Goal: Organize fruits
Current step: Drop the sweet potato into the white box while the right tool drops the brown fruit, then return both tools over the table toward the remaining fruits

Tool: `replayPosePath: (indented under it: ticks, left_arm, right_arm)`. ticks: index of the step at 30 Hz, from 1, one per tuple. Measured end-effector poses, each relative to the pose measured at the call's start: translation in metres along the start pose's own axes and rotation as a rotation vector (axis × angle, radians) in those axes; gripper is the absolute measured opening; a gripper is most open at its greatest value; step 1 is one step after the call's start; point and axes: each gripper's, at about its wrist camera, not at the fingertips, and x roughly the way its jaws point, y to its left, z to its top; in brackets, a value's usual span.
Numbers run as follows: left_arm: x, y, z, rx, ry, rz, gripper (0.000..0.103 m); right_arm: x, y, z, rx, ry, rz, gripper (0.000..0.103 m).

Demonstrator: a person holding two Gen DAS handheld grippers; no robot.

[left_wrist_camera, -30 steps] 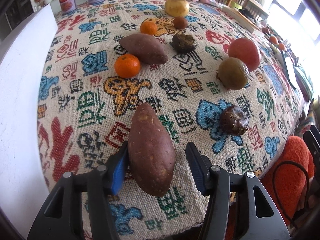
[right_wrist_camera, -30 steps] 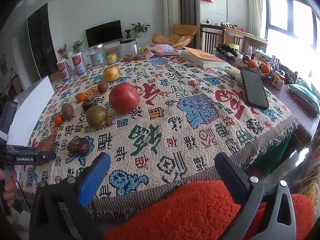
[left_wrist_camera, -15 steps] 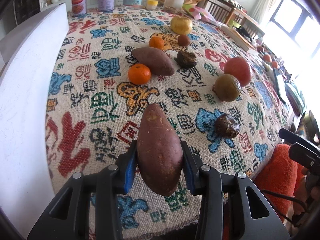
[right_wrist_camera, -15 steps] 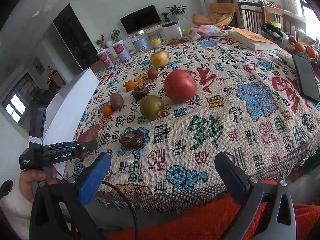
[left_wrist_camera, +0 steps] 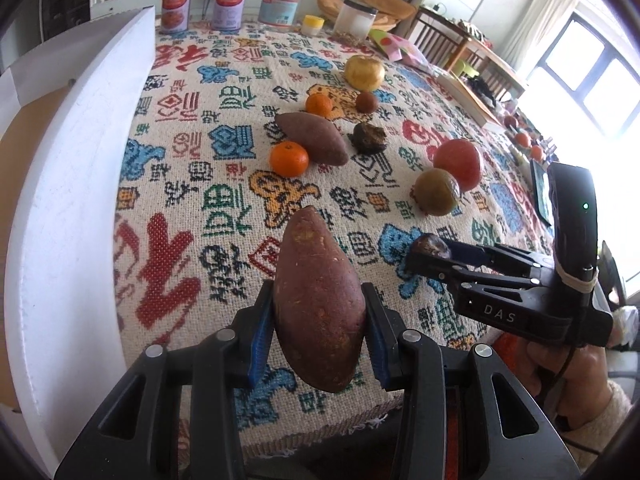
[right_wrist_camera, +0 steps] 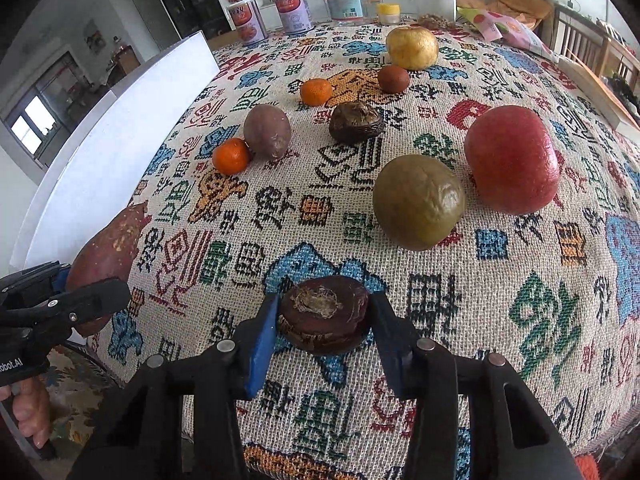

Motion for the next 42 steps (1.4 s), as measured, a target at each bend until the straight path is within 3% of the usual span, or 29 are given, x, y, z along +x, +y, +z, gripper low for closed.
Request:
replayPosePath:
  ticks: [6, 10, 14, 19, 23, 28, 30, 32, 33, 37, 39, 42]
  left_arm:
    - [-0.044, 0.002, 0.006, -0.055, -0.030, -0.079, 0.042]
    - [-0.102, 0.019, 0.016, -0.093, -0.117, -0.087, 0.042]
    - [-0.143, 0.064, 0.021, -0.173, -0.192, 0.007, 0.042]
    - [-0.145, 0.145, 0.006, -0.338, -0.204, 0.212, 0.042]
    - [-0.131, 0.188, -0.016, -0.416, -0.169, 0.328, 0.042]
    - [-0.113, 0.207, -0.033, -0.453, -0.127, 0.383, 0.043]
    - [-0.114, 0.204, -0.034, -0.436, -0.145, 0.408, 0.050]
    - [-0.117, 0.196, -0.031, -0.421, -0.181, 0.414, 0.080]
    - [-0.120, 0.192, -0.029, -0.415, -0.204, 0.407, 0.085]
    - [-0.117, 0.162, -0.014, -0.355, -0.234, 0.316, 0.086]
    - [-0.112, 0.137, -0.005, -0.297, -0.241, 0.257, 0.086]
    - [-0.103, 0.091, 0.003, -0.183, -0.248, 0.182, 0.087]
  right_arm:
    - [-0.016, -0.001, -0.001, 0.042, -0.026, 0.040, 0.046]
    - [-0.047, 0.030, 0.015, -0.001, -0.071, 0.132, 0.046]
    - [-0.071, 0.099, 0.042, -0.114, -0.102, 0.289, 0.046]
    - [-0.064, 0.197, 0.055, -0.282, -0.064, 0.433, 0.046]
    - [-0.032, 0.258, 0.052, -0.391, -0.012, 0.433, 0.046]
    - [-0.006, 0.294, 0.048, -0.439, 0.011, 0.411, 0.046]
    - [-0.003, 0.296, 0.049, -0.423, 0.014, 0.399, 0.053]
    - [-0.009, 0.288, 0.051, -0.399, -0.012, 0.395, 0.063]
    - [-0.014, 0.282, 0.051, -0.393, -0.033, 0.388, 0.068]
    - [-0.042, 0.236, 0.046, -0.349, -0.130, 0.322, 0.078]
    - [-0.056, 0.202, 0.040, -0.314, -0.178, 0.263, 0.088]
    - [-0.076, 0.142, 0.022, -0.250, -0.240, 0.158, 0.090]
